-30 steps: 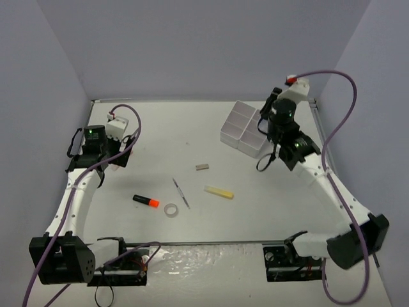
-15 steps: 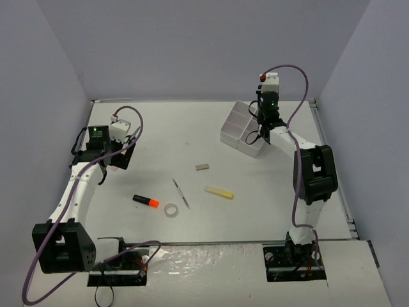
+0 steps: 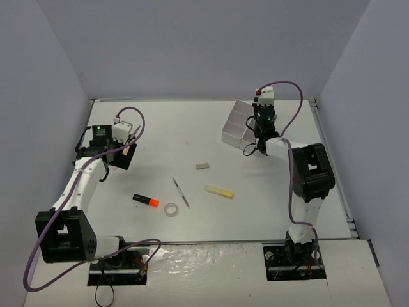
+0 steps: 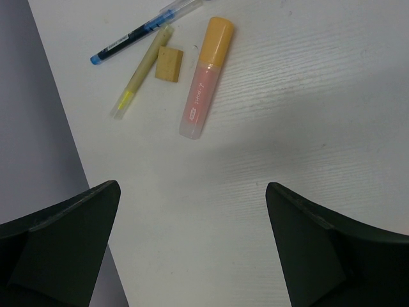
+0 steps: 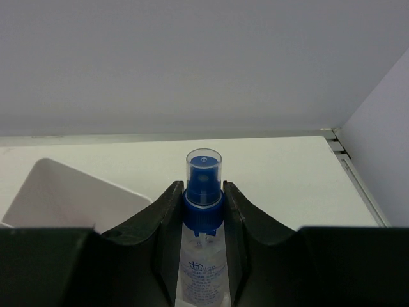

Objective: Sort the stationery into containers

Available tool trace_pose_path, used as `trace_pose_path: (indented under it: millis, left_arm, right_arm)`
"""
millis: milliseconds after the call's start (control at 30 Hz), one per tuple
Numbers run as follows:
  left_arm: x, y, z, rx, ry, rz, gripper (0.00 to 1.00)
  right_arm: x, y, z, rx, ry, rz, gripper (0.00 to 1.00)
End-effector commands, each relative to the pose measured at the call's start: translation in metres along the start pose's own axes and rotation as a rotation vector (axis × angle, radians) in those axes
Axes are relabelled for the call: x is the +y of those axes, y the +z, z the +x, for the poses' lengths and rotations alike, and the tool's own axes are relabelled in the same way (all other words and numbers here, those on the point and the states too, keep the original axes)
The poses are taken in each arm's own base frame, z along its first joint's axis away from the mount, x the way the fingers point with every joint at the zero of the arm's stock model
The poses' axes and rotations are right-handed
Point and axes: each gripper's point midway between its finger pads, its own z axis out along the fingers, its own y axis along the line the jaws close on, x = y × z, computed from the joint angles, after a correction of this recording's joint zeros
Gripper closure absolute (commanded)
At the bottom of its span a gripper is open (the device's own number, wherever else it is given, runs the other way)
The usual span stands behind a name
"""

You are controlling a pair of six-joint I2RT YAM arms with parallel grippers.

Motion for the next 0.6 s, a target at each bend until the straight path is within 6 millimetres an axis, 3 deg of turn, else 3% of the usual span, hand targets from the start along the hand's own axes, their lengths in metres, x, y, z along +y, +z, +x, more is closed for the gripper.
trace_pose_path:
  millis: [0,100,133,200,300,400,567]
  left_arm:
    - [0.018,-0.010,-0.030,-0.084,-0.010,-0.058,0.03]
    - [0.019,-0.012,-0.031,-0.091,-0.008,-0.061,0.03]
    - [0.019,-0.012,-0.031,-0.090,-0.006,-0.060,0.03]
    - [0.019,-0.012,-0.030,-0.085,-0.003,-0.058,0.03]
    - [0.015,-0.013,-0.033,-0.066,0.006,-0.023,0.03]
    - [0.013,-0.009,-0.036,-0.032,-0.019,0.013,0.03]
    - [0.015,-0.001,-0.043,0.017,-0.059,0.066,0.03]
  right_arm:
    - [-0.012,-0.002,-0.070,-0.201,0.114,0.064,1.00]
    - [-0.009,-0.003,-0.070,-0.192,0.128,0.051,1.00]
    - [-0.007,-0.005,-0.073,-0.193,0.131,0.044,0.91]
    - [-0.004,-0.009,-0.079,-0.195,0.133,0.028,0.61]
    - [-0.002,-0.015,-0.089,-0.190,0.132,0.000,0.30]
    - [-0.006,-0.021,-0.103,-0.193,0.165,0.001,0.20]
    - [-0.002,-0.035,-0.138,-0.203,0.186,-0.050,0.16]
